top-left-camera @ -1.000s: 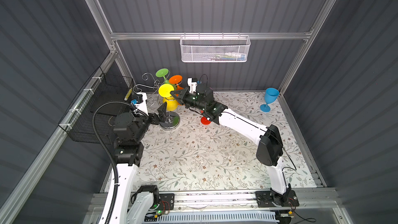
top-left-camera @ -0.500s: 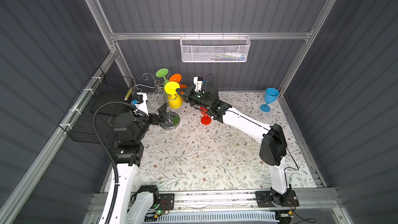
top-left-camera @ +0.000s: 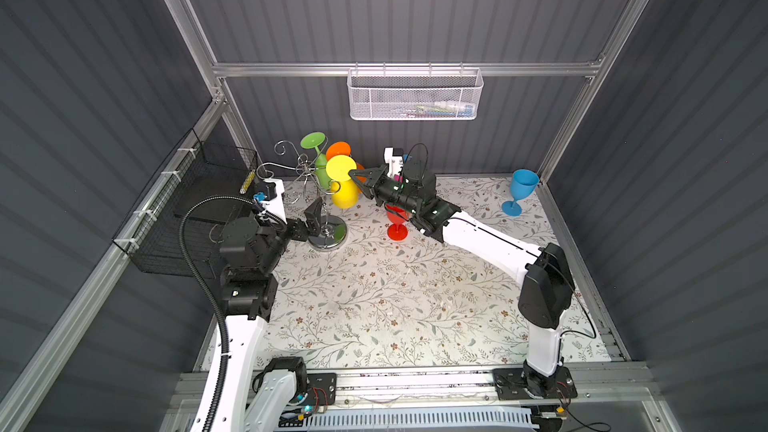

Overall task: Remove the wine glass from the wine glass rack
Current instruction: 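Pull the yellow glass off the rack with the right gripper, then carry the yellow glass toward the left gripper while the left gripper approaches it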

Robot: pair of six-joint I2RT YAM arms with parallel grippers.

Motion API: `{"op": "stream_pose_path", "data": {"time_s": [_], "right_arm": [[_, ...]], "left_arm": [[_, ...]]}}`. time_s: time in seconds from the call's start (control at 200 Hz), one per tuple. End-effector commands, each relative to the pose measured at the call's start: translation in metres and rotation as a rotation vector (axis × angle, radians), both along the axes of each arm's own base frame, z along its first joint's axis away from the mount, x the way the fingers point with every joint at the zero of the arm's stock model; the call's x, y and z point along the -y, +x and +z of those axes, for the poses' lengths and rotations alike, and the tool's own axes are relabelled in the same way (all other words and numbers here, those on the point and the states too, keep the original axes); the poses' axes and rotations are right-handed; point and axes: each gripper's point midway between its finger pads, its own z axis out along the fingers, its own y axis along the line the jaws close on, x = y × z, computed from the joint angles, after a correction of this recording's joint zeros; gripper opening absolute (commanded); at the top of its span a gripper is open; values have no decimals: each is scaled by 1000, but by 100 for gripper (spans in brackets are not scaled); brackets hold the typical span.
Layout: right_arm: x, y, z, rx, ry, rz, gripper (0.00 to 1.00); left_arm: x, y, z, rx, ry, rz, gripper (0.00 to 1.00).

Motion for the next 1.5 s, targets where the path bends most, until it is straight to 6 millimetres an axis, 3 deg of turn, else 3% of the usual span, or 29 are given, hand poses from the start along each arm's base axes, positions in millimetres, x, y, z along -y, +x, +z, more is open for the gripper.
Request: {"op": "stream_pose_path", "data": {"time_s": [0.0, 0.565, 0.755, 0.925, 1.136, 1.221, 1.331, 1.491], "right_arm": [[14, -4, 23, 45, 50, -13, 0], [50, -46, 23, 172, 7, 10, 0], [63, -69, 30, 297, -58, 23, 0], [75, -93, 27, 445, -152, 21, 0], [87, -130, 19, 670, -294, 20, 0], [89, -152, 14, 798, -374, 30, 0], [86, -177, -4, 951, -499, 26, 0], [74, -205, -35, 1102, -649, 61, 0]], "left_arm": [[0, 2, -2, -6, -8, -3, 99], [-1, 6, -4, -49, -64, 65, 100], [-17, 5, 12, -87, -116, 174, 100], [-30, -2, 5, -177, -207, 263, 100], [-49, -34, -26, -403, -368, 420, 96], [-46, -47, -42, -485, -438, 429, 95], [-38, -62, -63, -594, -525, 421, 95], [-44, -87, -101, -768, -618, 549, 94]]}}
